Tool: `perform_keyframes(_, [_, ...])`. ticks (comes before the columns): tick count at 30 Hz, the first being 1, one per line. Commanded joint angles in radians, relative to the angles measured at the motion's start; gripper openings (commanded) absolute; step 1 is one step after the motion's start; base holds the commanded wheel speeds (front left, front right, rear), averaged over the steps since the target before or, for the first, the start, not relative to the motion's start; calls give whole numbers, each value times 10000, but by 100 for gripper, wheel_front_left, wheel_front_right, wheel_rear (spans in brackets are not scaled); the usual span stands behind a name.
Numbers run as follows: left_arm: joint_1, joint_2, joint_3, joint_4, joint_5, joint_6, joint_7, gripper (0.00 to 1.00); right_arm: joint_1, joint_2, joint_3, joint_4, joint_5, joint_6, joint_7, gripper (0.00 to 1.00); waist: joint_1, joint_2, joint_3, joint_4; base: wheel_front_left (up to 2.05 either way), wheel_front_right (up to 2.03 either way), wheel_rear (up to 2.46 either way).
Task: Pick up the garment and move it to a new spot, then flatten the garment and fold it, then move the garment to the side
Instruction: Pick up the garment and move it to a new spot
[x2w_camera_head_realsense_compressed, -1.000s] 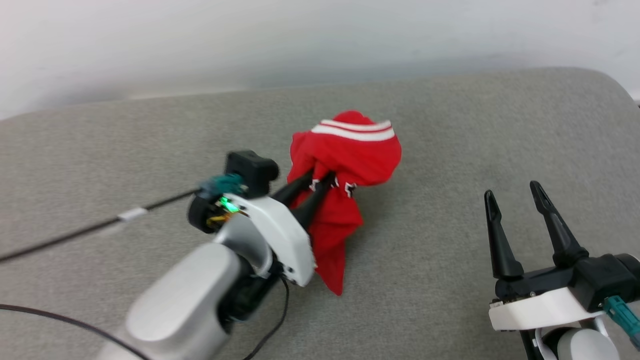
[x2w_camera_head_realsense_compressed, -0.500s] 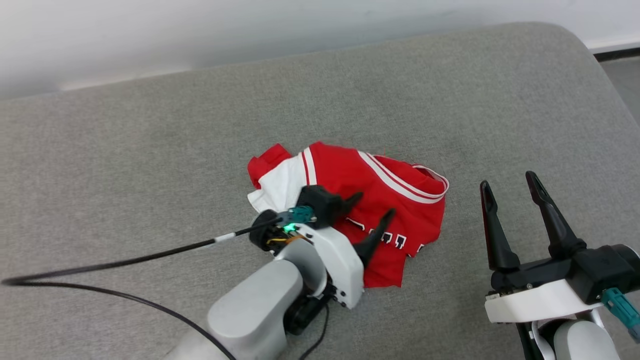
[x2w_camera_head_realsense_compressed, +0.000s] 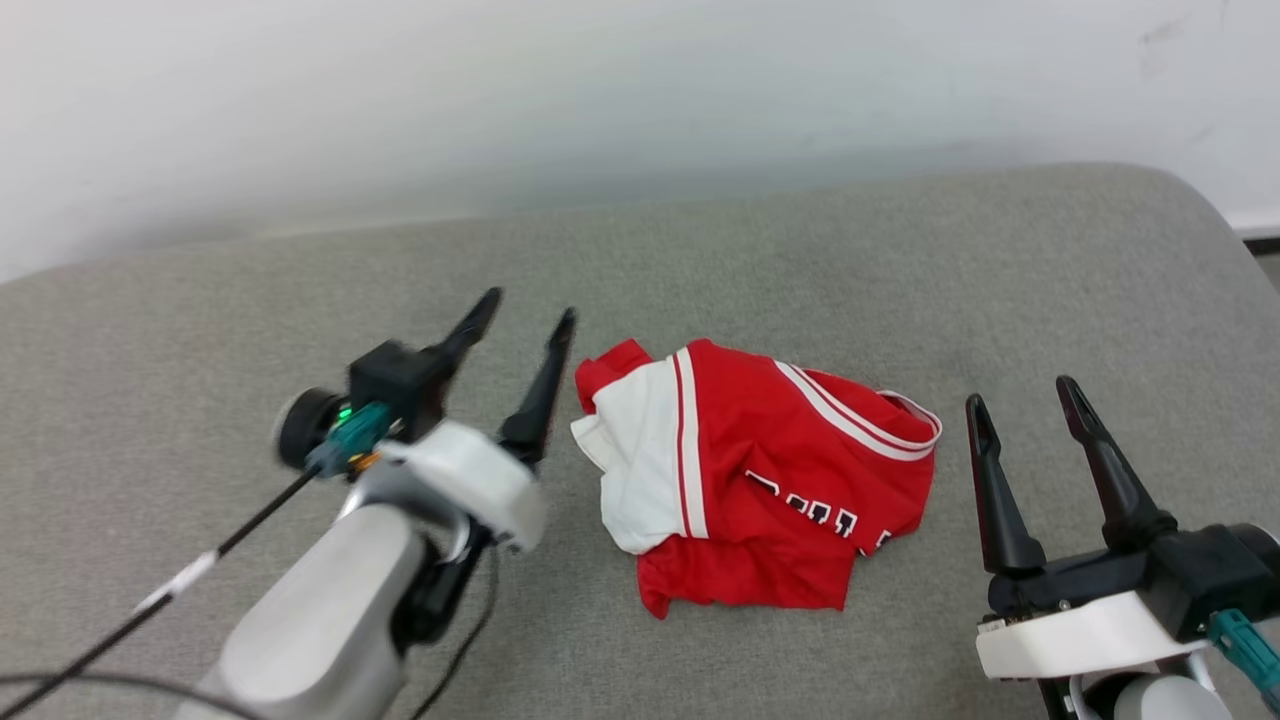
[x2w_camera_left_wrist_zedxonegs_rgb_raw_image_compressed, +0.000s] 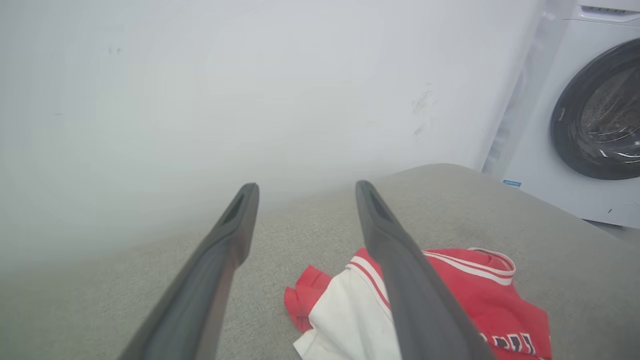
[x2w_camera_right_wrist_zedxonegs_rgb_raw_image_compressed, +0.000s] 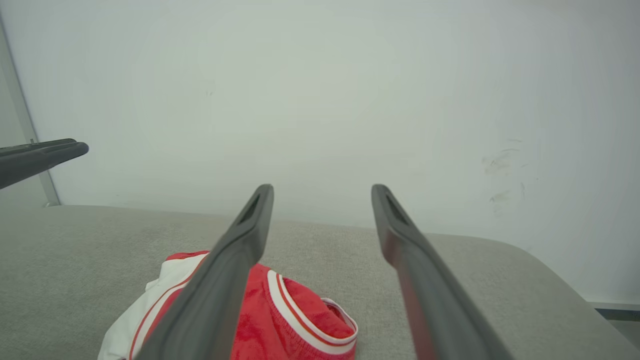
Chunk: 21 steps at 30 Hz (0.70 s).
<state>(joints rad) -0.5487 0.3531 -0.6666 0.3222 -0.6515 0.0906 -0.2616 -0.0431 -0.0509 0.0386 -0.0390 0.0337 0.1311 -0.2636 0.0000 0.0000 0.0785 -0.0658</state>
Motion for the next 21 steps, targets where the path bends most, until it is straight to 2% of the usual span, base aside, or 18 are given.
perform_keyframes(1, [465, 271, 250, -265, 370, 170, -40, 100, 173, 14, -16, -98, 85, -6, -17, 100, 0, 0, -295, 222, 0, 0, 0])
perform_keyframes(6, [2199, 629, 1468, -1768, 1106, 517, -36, 100, 378, 11, 2, -269, 49, -6, -17, 100, 0, 0, -524, 291, 0, 0, 0])
perform_keyframes(9, [3313, 613, 2064, -2558, 1567, 588, -37, 100, 423, 12, 9, -346, 119, -6, -17, 100, 0, 0, -556, 251, 0, 0, 0])
perform_keyframes(16, [5160, -206, 3162, -3366, 2304, 323, -38, 100, 585, 12, 23, -461, 215, -6, -17, 100, 0, 0, -437, 176, 0, 0, 0])
perform_keyframes(21, [5327, -529, 3569, -3344, 2737, -6, -39, 100, 426, 13, 99, -451, 230, -6, -17, 100, 0, 0, -209, 97, 0, 0, 0])
